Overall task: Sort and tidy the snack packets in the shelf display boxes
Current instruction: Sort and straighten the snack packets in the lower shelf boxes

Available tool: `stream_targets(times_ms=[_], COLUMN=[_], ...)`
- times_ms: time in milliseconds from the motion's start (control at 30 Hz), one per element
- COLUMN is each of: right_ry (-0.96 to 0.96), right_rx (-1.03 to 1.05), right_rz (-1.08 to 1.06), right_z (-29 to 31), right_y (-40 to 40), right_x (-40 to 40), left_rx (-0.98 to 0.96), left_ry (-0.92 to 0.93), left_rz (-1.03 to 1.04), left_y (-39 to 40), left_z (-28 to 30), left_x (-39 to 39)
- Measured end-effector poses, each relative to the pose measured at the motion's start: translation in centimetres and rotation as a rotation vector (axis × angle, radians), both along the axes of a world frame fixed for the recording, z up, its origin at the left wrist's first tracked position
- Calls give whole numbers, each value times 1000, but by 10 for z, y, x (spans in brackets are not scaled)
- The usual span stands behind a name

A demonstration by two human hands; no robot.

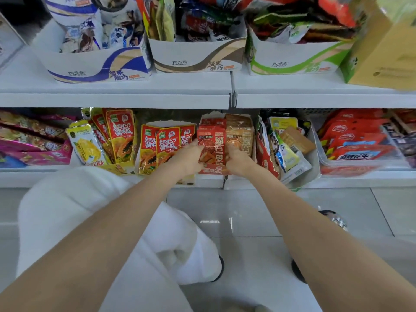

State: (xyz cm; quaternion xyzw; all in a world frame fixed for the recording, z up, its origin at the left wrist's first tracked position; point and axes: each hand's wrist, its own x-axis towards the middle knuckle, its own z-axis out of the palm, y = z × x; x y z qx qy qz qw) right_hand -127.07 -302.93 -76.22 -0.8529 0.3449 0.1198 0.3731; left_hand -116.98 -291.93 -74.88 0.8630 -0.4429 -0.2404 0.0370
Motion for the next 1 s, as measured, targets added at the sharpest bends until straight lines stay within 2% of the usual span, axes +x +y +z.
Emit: stream_targets(times_ms=[133, 233, 333, 400, 600, 700, 800, 867, 933, 1000], right_ry=[-16, -125, -352, -432, -370, -192, 55, 186, 251, 261], right_rx=[22, 44, 91, 78, -104, -234, -354, -363, -370, -362], right_rz=[-8, -42, -222, -350, -563, -457, -185, 20, 151, 186], right_z=[10, 26, 48, 61, 87, 92, 91, 84, 81, 78], right_y=[-2, -6, -18, -34, -107, -139, -164, -178, -191, -203], right_x=[0, -16, -53, -87, -190, -220, -230, -229, -227, -222], left_rx=[-21, -68, -242, -369, -513, -495, -473, -423, -349, -293], left_ry=[25, -16, -130, -147, -70, 6, 87, 107, 122, 127], left_rz=[-21, -5, -34, -91, -306, -351, -371, -397, -419, -410], left_y=[1, 1, -4, -12, -61, -94, -133, -158, -182, -202], left_z=[5, 12, 22, 30, 53, 60, 64, 61, 55, 48], left_x=[1, -3, -10, -21, -70, -96, -120, -136, -148, -154])
